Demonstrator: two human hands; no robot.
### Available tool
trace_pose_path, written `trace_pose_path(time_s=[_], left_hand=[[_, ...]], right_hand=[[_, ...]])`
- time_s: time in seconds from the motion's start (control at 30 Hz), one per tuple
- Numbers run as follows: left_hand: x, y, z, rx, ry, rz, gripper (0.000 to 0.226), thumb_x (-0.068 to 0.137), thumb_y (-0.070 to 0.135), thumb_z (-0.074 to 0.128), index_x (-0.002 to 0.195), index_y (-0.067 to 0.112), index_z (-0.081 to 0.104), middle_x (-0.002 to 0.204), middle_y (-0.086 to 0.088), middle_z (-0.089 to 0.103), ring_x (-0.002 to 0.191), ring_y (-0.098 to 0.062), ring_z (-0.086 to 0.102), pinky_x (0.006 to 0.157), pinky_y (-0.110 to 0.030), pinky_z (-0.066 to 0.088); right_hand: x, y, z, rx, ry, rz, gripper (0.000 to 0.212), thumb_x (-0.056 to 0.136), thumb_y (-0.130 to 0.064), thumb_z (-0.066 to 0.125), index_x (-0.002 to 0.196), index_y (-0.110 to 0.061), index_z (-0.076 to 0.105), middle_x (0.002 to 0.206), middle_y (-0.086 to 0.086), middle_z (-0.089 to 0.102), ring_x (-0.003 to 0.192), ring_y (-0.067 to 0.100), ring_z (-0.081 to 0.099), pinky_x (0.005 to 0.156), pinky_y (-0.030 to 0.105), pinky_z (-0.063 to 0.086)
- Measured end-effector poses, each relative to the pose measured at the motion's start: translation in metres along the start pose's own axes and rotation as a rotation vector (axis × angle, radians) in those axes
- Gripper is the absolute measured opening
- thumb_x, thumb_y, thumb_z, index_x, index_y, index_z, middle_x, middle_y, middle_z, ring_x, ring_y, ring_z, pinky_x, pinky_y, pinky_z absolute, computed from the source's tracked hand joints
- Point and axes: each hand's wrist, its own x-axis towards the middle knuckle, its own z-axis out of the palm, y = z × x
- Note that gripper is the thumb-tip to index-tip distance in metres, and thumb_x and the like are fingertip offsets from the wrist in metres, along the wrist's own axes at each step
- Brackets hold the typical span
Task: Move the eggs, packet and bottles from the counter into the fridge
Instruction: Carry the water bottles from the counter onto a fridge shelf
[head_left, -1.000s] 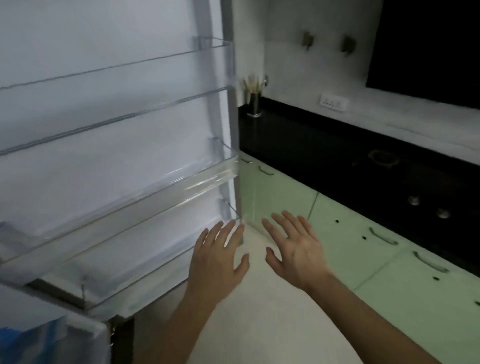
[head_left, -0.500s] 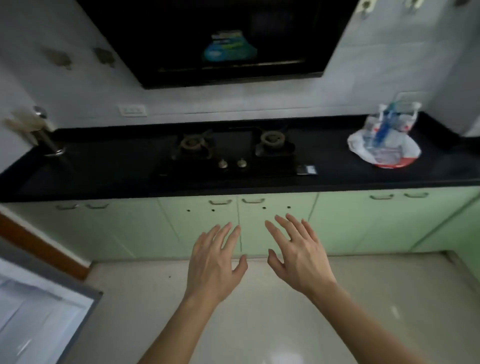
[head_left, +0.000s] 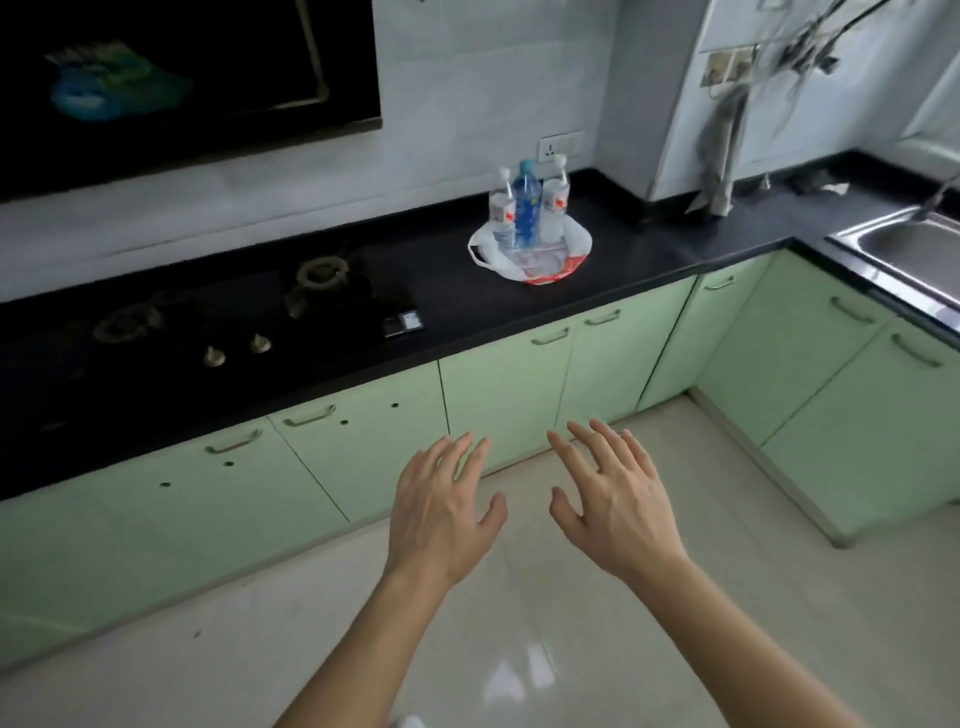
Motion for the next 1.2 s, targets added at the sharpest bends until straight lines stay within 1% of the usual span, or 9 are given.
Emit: trace_pose_path(time_s=[0.13, 0.33, 0.43, 0.6, 0.73, 0.83, 1.0, 1.07, 1.2], left_hand=[[0.026, 0.021, 0.011, -0.003, -0.029, 0.047, 0.06, 0.089, 0.051, 0.044, 0.14, 0.021, 0.053, 0.142, -0.001, 0.056, 0.133, -0.024, 0.049, 0.109, -0.046, 0.041], [0.084, 0.017, 0.026, 0.006, -0.03, 0.113, 0.06, 0.088, 0.051, 0.044, 0.141, 0.022, 0.051, 0.144, 0.0, 0.054, 0.134, -0.022, 0.047, 0.11, -0.042, 0.04], [0.124, 0.007, 0.033, 0.001, -0.001, 0.128, 0.059, 0.088, 0.05, 0.046, 0.139, 0.021, 0.053, 0.143, 0.001, 0.055, 0.133, -0.021, 0.048, 0.11, -0.042, 0.041], [0.205, -0.019, 0.043, -0.016, 0.005, 0.162, 0.058, 0.089, 0.051, 0.048, 0.139, 0.021, 0.052, 0.143, 0.001, 0.055, 0.134, -0.02, 0.048, 0.11, -0.041, 0.041], [0.27, -0.044, 0.043, -0.045, 0.008, 0.153, 0.06, 0.09, 0.051, 0.047, 0.143, 0.024, 0.048, 0.146, 0.002, 0.052, 0.137, -0.021, 0.044, 0.112, -0.045, 0.039], [0.314, -0.063, 0.045, -0.039, 0.0, 0.168, 0.061, 0.089, 0.052, 0.045, 0.144, 0.024, 0.048, 0.147, 0.003, 0.051, 0.137, -0.02, 0.044, 0.11, -0.046, 0.041], [0.368, -0.078, 0.054, -0.062, -0.017, 0.189, 0.061, 0.088, 0.052, 0.045, 0.142, 0.022, 0.051, 0.144, 0.001, 0.054, 0.135, -0.023, 0.047, 0.107, -0.047, 0.044], [0.387, -0.078, 0.06, -0.075, -0.017, 0.205, 0.061, 0.088, 0.051, 0.047, 0.14, 0.02, 0.053, 0.143, -0.001, 0.055, 0.133, -0.024, 0.049, 0.105, -0.047, 0.045], [0.419, -0.077, 0.07, -0.075, -0.013, 0.206, 0.06, 0.088, 0.049, 0.047, 0.139, 0.019, 0.053, 0.141, -0.003, 0.057, 0.131, -0.025, 0.051, 0.105, -0.046, 0.046]], right_hand=[[-0.001, 0.029, 0.003, 0.008, -0.013, 0.082, 0.058, 0.088, -0.04, 0.054, 0.143, -0.021, 0.052, 0.142, 0.008, 0.057, 0.14, 0.029, 0.045, 0.118, 0.049, 0.033], [0.036, 0.054, 0.016, 0.023, 0.013, 0.144, 0.058, 0.087, -0.04, 0.053, 0.142, -0.02, 0.053, 0.139, 0.008, 0.059, 0.138, 0.03, 0.047, 0.116, 0.051, 0.035], [0.074, 0.062, 0.025, 0.016, 0.026, 0.166, 0.059, 0.087, -0.04, 0.055, 0.143, -0.021, 0.052, 0.14, 0.008, 0.058, 0.137, 0.031, 0.048, 0.116, 0.051, 0.036], [0.156, 0.072, 0.038, -0.024, -0.006, 0.197, 0.061, 0.089, -0.042, 0.054, 0.146, -0.023, 0.046, 0.145, 0.007, 0.055, 0.14, 0.03, 0.044, 0.117, 0.051, 0.035], [0.229, 0.078, 0.049, -0.04, -0.003, 0.218, 0.061, 0.089, -0.043, 0.055, 0.147, -0.025, 0.045, 0.146, 0.006, 0.053, 0.141, 0.029, 0.043, 0.118, 0.051, 0.033], [0.275, 0.08, 0.057, -0.027, 0.023, 0.245, 0.062, 0.088, -0.041, 0.057, 0.146, -0.025, 0.046, 0.145, 0.005, 0.055, 0.141, 0.028, 0.044, 0.118, 0.049, 0.033], [0.313, 0.093, 0.072, -0.026, -0.019, 0.27, 0.062, 0.09, -0.044, 0.053, 0.149, -0.027, 0.042, 0.149, 0.003, 0.051, 0.144, 0.027, 0.04, 0.121, 0.047, 0.027], [0.326, 0.103, 0.078, -0.023, -0.031, 0.283, 0.062, 0.09, -0.043, 0.053, 0.149, -0.027, 0.043, 0.148, 0.003, 0.051, 0.144, 0.028, 0.04, 0.12, 0.048, 0.028], [0.353, 0.126, 0.089, -0.014, 0.0, 0.29, 0.061, 0.088, -0.042, 0.056, 0.146, -0.025, 0.048, 0.145, 0.004, 0.054, 0.142, 0.028, 0.042, 0.118, 0.049, 0.031]])
